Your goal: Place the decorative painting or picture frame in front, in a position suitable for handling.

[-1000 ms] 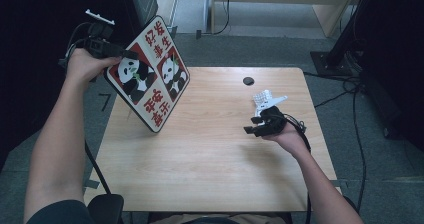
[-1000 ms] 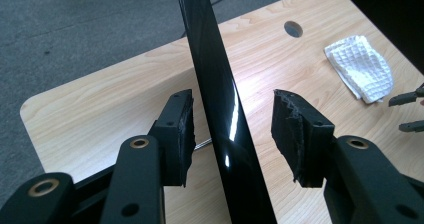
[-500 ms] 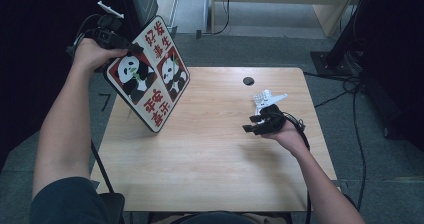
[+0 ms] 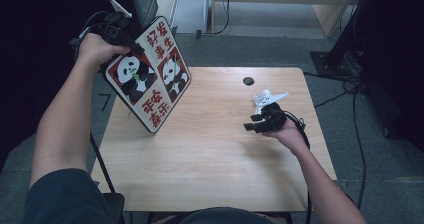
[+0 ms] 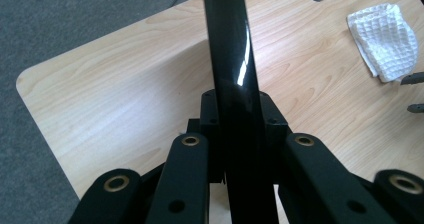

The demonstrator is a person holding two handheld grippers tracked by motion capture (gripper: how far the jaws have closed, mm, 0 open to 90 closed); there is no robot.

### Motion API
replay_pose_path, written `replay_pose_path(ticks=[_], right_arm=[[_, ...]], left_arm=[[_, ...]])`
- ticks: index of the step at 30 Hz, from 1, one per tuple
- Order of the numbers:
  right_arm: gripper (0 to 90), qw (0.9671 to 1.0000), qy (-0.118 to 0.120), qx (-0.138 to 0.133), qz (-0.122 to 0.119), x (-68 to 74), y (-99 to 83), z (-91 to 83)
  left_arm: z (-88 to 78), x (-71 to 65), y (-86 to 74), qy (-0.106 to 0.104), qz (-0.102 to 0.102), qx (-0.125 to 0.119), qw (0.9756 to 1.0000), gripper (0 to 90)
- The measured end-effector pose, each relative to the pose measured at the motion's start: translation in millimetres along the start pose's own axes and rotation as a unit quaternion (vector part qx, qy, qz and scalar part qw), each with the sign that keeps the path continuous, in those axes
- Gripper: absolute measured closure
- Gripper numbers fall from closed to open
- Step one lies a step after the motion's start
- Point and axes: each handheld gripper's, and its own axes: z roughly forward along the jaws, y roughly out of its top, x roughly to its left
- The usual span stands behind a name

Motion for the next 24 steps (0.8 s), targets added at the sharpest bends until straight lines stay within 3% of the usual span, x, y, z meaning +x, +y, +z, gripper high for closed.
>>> replay_pose_path(ticks=[3,5,8,9,10,12,13,17,21,24], right_arm=[[45.8,0.9999,-0.003,-0.009,0.006,-1.6,0.3,-3.0],[46.1,0.9996,-0.009,-0.022,0.014,-5.0,0.0,-7.4],[46.4,0.9991,-0.017,-0.029,0.024,-9.2,-1.3,-11.9],[46.4,0.9989,-0.021,-0.033,0.026,-10.5,-2.0,-12.8],[46.5,0.9986,-0.027,-0.034,0.029,-11.5,-2.5,-13.8],[46.5,0.998,-0.036,-0.039,0.034,-13.4,-3.2,-15.8],[46.5,0.9976,-0.039,-0.044,0.036,-14.5,-3.4,-16.4],[46.4,0.9965,-0.046,-0.053,0.045,-16.7,-3.8,-18.5],[46.4,0.9958,-0.054,-0.054,0.051,-18.8,-5.0,-20.0],[46.4,0.9953,-0.06,-0.055,0.053,-20.8,-6.6,-21.6]], left_arm=[[-5.0,-6.1,-0.6,-0.005,0.002,-0.005,1.0,80.3],[-13.9,-19.8,-4.6,-0.004,0.038,-0.011,0.9992,80.5],[-25.6,-38.2,-8.5,0.0,0.047,-0.015,0.9988,80.7],[-25.6,-38.2,-8.5,0.0,0.047,-0.015,0.9988,80.7],[-33.7,-48.8,-12.0,-0.011,0.062,-0.016,0.9979,80.7],[-39.1,-59.9,-15.7,-0.02,0.071,-0.018,0.9971,80.7],[-39.1,-59.9,-15.7,-0.02,0.071,-0.018,0.9971,80.8],[-41.2,-82.3,-20.8,-0.026,0.088,-0.013,0.9957,80.8],[-33.2,-107.9,-23.8,-0.035,0.108,-0.001,0.9936,80.7],[-28.1,-117.8,-25.3,-0.043,0.115,0.003,0.9924,80.8]])
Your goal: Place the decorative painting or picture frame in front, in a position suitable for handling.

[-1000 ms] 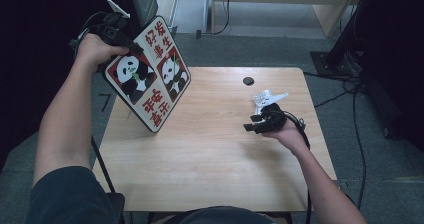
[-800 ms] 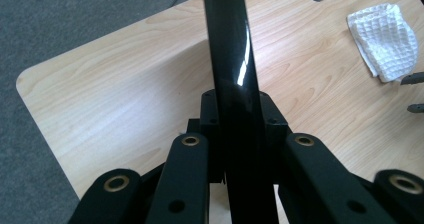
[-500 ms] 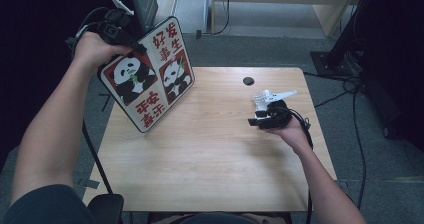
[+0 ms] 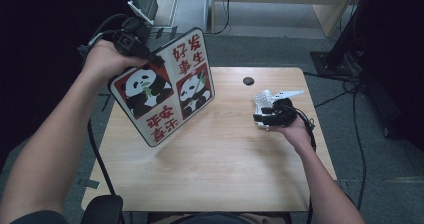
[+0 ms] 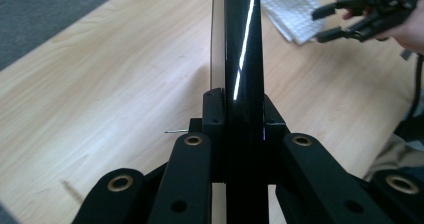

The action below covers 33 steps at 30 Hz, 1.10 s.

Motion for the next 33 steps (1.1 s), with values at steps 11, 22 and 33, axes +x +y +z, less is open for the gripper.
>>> replay_pose_path(ticks=[11,22,33], right_arm=[[46.4,0.9997,-0.015,-0.01,0.014,-3.9,-2.1,-7.9],[46.4,0.9995,-0.023,-0.011,0.02,-6.3,-4.7,-12.3],[46.9,0.999,-0.029,-0.015,0.029,-12.8,-8.1,-13.6]], left_arm=[[27.0,-37.2,1.0,-0.044,0.027,0.006,0.9987,80.7],[54.6,-60.3,9.3,-0.073,0.045,0.023,0.996,80.4],[62.4,-63.0,6.7,-0.081,0.041,0.029,0.9954,80.2]])
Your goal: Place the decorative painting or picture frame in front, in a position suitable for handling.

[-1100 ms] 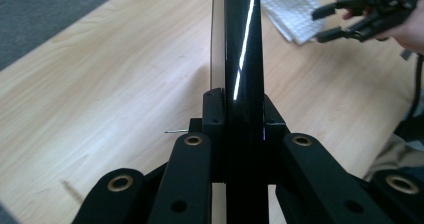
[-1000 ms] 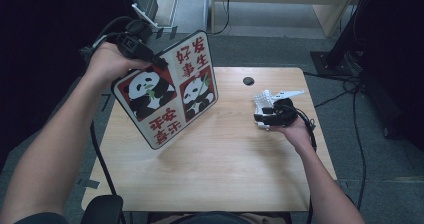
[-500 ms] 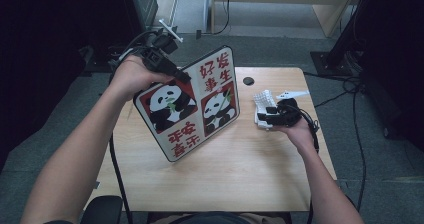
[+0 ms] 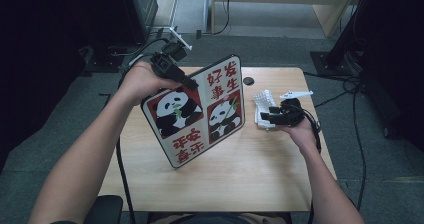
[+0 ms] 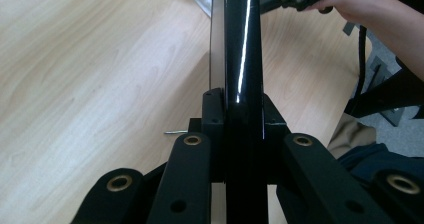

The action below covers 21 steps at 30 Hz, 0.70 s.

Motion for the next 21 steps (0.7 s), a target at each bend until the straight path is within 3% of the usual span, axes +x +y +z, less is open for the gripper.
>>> replay_pose_path(ticks=[8,9,12,13,18,19,21], right_arm=[[50.2,0.9998,-0.015,-0.007,0.015,-11.1,0.2,-0.2],[50.1,0.9995,-0.031,0.0,0.005,-12.6,1.2,3.0],[50.3,0.9994,-0.034,0.005,0.005,-14.0,2.0,6.7],[50.7,0.9992,-0.039,0.007,0.002,-14.9,3.2,9.2],[51.5,0.9989,-0.048,-0.004,0.0,-15.9,6.4,9.3],[50.9,0.9988,-0.045,-0.007,0.016,-18.6,7.4,9.4],[50.3,0.9988,-0.042,-0.005,0.026,-22.7,8.1,10.7]], left_arm=[[-0.3,3.6,-0.9,-0.003,0.001,-0.002,1.0,79.2],[-1.6,3.9,-1.5,0.004,0.007,-0.01,0.9999,78.6],[-5.5,5.3,-2.4,0.0,0.007,-0.03,0.9995,74.1],[-6.5,5.5,-2.2,-0.001,0.003,-0.037,0.9993,65.6],[-7.4,4.2,-4.3,0.005,0.006,-0.04,0.9992,62.3],[-9.2,5.2,-6.4,0.009,0.003,-0.044,0.999,59.1],[-11.8,6.2,-8.9,0.018,0.006,-0.045,0.9988,57.3]])
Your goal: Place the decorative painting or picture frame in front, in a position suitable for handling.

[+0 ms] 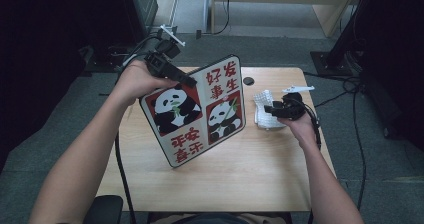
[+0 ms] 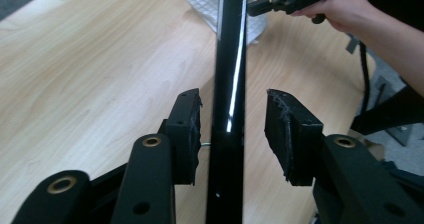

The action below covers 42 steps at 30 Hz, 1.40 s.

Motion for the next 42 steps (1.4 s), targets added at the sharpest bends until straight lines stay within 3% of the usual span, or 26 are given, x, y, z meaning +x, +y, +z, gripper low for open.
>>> replay_pose_path(ticks=[7,9,12,24,31,36,37,38,42], right_arm=[[50.4,0.9999,-0.005,0.0,0.012,-10.6,4.0,5.2],[50.2,0.9996,0.0,0.008,0.025,-15.7,4.2,9.3],[51.1,0.9998,-0.015,0.012,0.011,-19.5,3.8,11.9],[50.1,0.9989,-0.035,0.026,0.017,-33.8,3.8,31.9],[50.8,0.9983,-0.025,0.048,0.019,-33.4,1.1,49.1],[57.5,0.9968,-0.009,0.078,0.015,-30.5,-2.3,63.0],[57.5,0.9968,-0.009,0.078,0.015,-30.5,-2.3,63.0],[61.0,0.9965,0.005,0.074,0.039,-33.6,-3.2,65.0],[72.4,0.9966,0.005,0.076,0.031,-32.7,-2.7,65.5]], left_arm=[[-11.5,3.0,-9.6,0.005,0.004,-0.023,0.9997,51.4],[-16.7,5.1,-15.8,0.007,0.002,-0.03,0.9995,50.4],[-21.8,6.9,-23.0,0.008,-0.002,-0.034,0.9994,49.2],[-37.8,10.5,-52.6,0.016,-0.013,-0.06,0.998,40.6],[-43.5,11.6,-70.8,0.021,-0.023,-0.075,0.9967,38.6],[-44.7,14.5,-82.7,0.022,-0.031,-0.084,0.9958,38.1],[-45.1,14.3,-84.9,0.022,-0.031,-0.086,0.9955,38.1],[-45.8,13.3,-88.8,0.02,-0.027,-0.09,0.9954,37.9],[-45.3,13.8,-97.0,0.018,-0.026,-0.095,0.995,37.5]])
